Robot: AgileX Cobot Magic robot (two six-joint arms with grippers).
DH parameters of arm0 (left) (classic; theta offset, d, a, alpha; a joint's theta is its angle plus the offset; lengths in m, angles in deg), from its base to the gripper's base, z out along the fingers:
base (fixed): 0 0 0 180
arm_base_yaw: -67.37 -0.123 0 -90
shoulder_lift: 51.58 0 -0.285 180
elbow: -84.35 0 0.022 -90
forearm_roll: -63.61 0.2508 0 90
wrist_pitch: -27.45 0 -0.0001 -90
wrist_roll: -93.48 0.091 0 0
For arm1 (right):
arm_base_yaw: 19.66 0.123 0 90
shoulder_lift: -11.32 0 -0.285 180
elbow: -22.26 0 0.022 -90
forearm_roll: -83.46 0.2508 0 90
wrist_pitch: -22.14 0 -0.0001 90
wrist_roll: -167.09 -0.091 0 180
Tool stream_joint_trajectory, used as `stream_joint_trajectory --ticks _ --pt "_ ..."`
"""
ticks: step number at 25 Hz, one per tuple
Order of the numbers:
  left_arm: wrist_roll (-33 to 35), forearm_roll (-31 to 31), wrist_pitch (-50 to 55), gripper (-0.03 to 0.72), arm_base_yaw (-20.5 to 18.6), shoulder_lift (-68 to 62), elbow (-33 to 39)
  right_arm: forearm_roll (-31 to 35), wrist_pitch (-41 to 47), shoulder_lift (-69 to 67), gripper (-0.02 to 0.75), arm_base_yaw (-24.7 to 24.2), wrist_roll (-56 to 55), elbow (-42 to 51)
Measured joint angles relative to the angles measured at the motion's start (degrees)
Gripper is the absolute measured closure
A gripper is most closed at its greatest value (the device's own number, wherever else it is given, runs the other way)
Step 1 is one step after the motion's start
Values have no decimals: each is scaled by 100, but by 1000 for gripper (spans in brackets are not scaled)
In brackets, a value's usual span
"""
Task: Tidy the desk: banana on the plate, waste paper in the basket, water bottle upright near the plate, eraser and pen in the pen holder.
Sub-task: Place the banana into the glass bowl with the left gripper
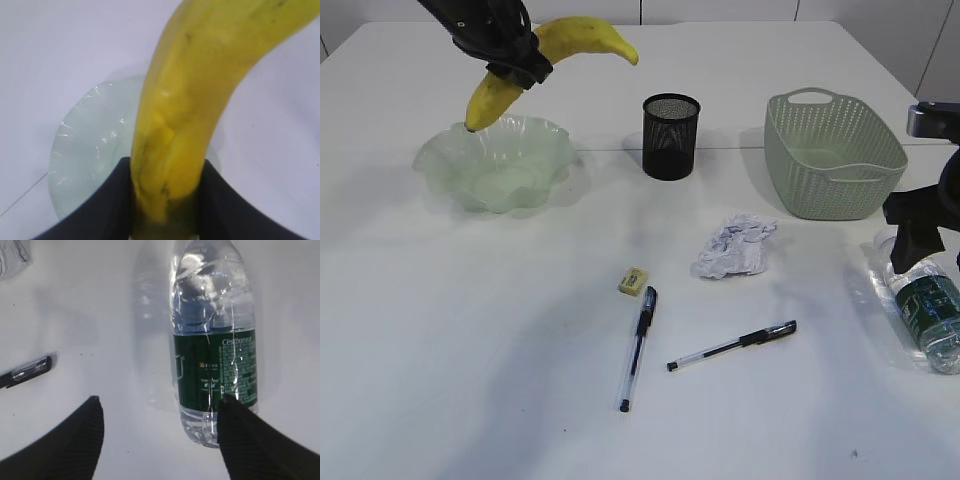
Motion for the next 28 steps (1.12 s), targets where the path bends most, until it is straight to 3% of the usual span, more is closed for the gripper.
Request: stream_joint_trajectory --ticks 8,21,28 --pt "-290 -288 -286 462 -386 -47 0 0 0 0 210 0 0 0" --pt "-318 -342 -595 462 -430 -664 0 0 -67 0 210 0 0 0" --pt "-318 -355 -737 462 -681 -1034 0 0 -93 0 210 0 0 0"
